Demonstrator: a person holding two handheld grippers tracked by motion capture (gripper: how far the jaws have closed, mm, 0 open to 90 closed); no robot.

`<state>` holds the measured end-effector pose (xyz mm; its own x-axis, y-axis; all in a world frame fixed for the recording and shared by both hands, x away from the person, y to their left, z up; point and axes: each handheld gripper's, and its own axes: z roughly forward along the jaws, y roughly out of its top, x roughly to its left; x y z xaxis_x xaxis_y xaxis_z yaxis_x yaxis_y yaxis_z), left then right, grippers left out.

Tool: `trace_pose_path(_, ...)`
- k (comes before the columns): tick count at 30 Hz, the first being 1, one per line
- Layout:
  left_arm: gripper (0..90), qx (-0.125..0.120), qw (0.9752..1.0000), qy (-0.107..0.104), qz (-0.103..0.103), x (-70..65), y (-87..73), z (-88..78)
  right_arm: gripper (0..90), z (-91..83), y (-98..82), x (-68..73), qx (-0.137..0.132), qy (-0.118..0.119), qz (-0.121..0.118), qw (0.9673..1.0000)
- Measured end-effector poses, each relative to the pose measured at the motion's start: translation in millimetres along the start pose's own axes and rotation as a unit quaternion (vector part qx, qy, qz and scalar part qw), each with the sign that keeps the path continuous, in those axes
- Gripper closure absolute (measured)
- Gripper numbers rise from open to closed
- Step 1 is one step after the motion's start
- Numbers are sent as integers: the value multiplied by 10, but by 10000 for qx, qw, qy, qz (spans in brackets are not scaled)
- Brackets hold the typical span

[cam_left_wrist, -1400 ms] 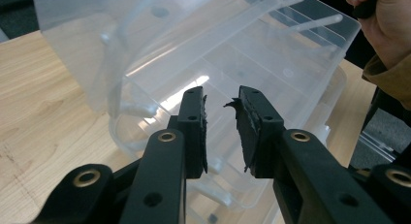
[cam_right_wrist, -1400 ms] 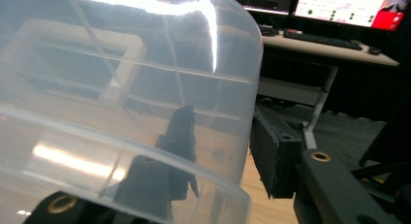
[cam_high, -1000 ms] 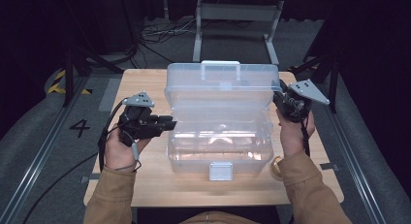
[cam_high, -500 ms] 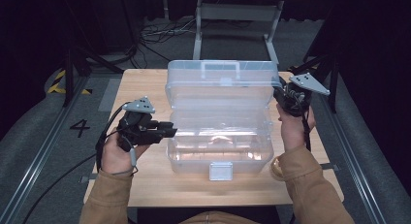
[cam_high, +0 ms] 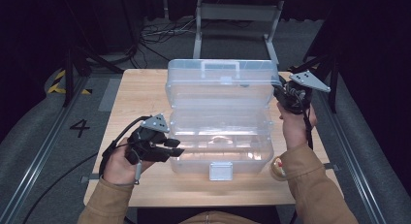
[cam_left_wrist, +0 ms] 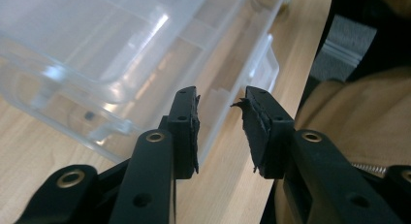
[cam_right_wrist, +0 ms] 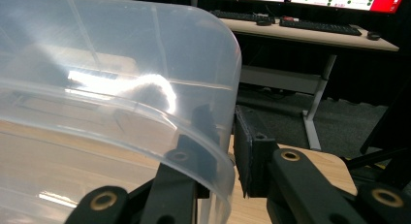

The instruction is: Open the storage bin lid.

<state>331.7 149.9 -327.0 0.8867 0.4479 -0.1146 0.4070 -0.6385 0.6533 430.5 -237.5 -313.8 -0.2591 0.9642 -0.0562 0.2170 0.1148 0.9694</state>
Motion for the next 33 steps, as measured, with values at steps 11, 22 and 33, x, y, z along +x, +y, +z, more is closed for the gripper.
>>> trace_pose_path(11, 606, 606, 9974, -282, 279, -8, -19, 396, 778, 44, 33, -32, 70, 116, 101, 9999)
trace_pose_path(22, 666, 956, 9946, -411, -36, 60, -60, 648, 769, 71, 44, -59, 94, 205, 160, 9996)
trace_pose_path(33, 716, 1190, 9920, -293, -315, 105, -107, 774, 762, 91, 58, -66, 102, 247, 272, 9993)
